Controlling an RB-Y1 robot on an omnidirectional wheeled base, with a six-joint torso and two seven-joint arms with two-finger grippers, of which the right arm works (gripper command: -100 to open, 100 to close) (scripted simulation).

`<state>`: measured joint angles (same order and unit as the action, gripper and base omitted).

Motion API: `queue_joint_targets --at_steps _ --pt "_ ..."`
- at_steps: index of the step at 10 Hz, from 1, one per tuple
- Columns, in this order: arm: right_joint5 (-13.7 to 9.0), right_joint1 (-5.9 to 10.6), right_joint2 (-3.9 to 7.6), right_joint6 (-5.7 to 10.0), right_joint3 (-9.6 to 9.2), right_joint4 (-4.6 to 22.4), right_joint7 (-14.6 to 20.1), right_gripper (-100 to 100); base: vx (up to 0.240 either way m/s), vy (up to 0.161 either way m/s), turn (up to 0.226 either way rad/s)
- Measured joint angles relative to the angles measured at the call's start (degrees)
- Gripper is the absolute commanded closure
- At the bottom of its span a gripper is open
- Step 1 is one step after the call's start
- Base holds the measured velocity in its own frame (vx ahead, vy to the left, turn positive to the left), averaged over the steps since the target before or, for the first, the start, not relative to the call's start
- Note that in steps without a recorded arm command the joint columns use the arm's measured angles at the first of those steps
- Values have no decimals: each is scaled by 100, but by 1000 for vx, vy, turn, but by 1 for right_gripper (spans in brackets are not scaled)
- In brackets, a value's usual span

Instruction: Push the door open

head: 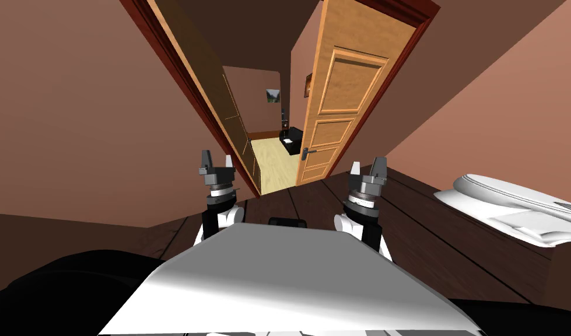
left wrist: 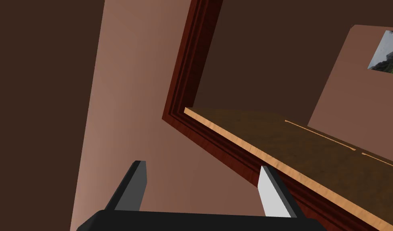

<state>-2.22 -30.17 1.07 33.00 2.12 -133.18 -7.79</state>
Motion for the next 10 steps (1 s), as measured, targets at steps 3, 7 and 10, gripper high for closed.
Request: queue_joint_targets --at_steps 3,7,10 --pt "4 164 51 -93 -77 340 50 -100 150 -88 59" --pt "-18 422 161 -280 -180 902 166 -100 117 -95 63" --pt "-4 698 186 -451 -292 1372 222 -100 85 -94 68"
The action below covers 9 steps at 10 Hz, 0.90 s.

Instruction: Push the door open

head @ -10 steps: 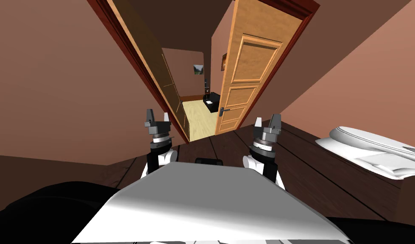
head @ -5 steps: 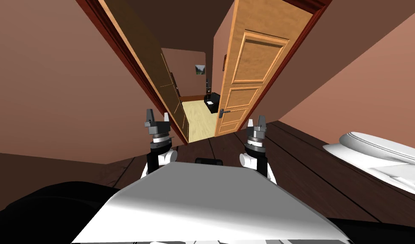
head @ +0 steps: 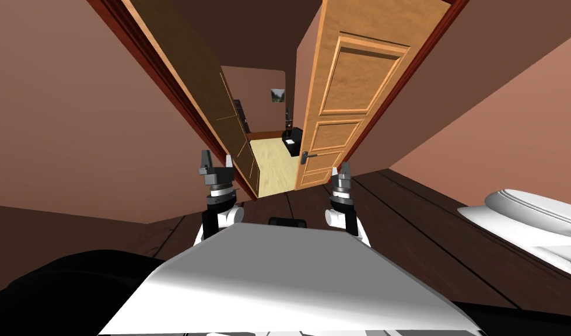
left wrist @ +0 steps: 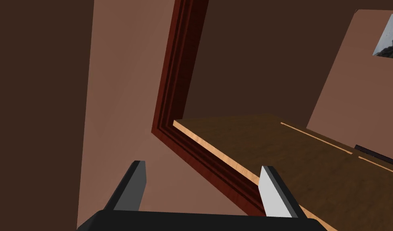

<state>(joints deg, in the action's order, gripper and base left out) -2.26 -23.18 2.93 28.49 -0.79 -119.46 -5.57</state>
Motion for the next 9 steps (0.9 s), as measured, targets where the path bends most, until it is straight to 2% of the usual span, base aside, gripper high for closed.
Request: queue_joint_targets --at_steps 1,4,6,7,9 --pt "17 34 -10 -18 -75 167 8 -100 73 -101 77" --pt "-14 341 75 -217 -126 685 126 -100 89 -109 75" --pt "-35 457 140 -320 -186 1002 216 -100 106 -93 77" --pt "-30 598 134 -395 -223 1195 237 -100 81 -96 71" --pt "-30 777 154 -485 -307 1599 291 -100 82 -96 81"
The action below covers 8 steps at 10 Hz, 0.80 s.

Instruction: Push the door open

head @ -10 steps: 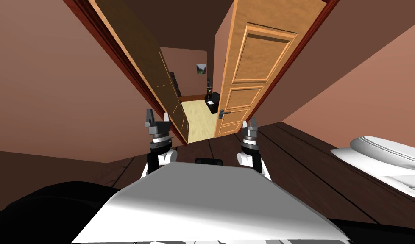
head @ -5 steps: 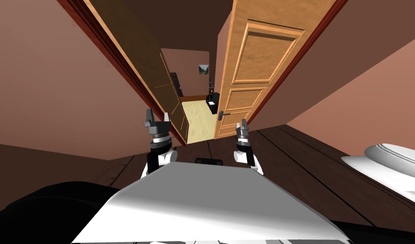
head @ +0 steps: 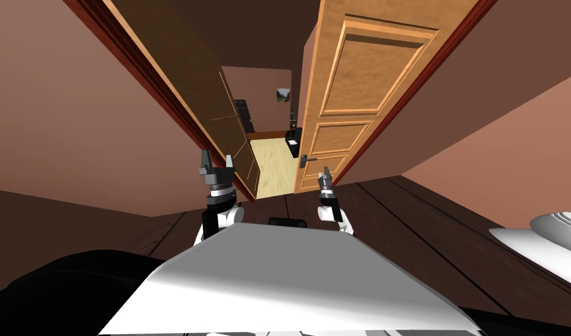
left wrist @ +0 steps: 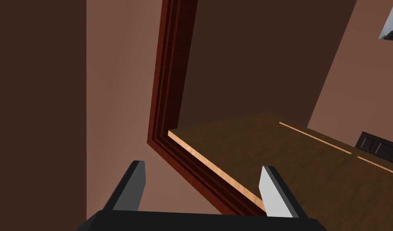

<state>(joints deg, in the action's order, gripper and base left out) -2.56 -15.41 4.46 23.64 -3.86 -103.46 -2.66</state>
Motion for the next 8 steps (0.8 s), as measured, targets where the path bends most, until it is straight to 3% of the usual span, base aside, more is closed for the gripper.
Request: queue_joint_targets --at_steps 2,4,8 --pt "-11 200 30 -106 -60 401 78 -100 98 -113 77" --pt "2 304 13 -292 -164 609 113 -100 63 -86 53" --pt "-10 540 50 -416 -263 1153 214 -100 63 -89 62"
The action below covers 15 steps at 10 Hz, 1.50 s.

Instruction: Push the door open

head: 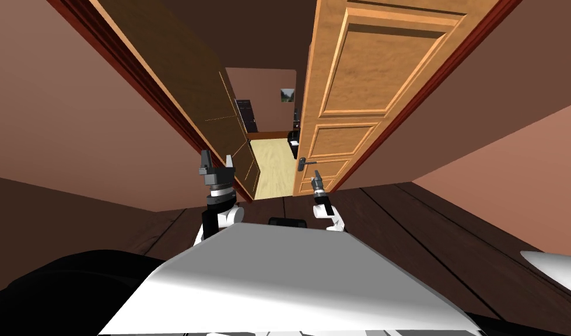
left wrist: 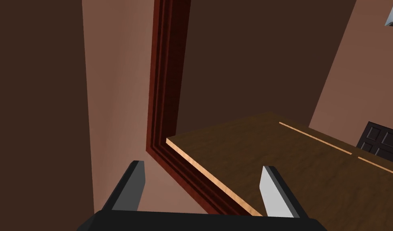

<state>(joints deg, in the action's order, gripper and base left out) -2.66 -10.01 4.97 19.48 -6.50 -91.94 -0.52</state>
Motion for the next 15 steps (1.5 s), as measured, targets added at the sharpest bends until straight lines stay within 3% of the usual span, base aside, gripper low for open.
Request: queue_joint_targets --at_steps 4,7,9,15 --pt "-18 390 28 -187 -108 726 122 -100 102 -130 69" --pt "-9 571 -3 -341 -222 1154 183 -100 117 -130 60" --pt "-21 636 26 -437 -244 1234 230 -100 87 -20 20" --pt "-30 810 -13 -408 -134 1468 221 -100 205 29 23"
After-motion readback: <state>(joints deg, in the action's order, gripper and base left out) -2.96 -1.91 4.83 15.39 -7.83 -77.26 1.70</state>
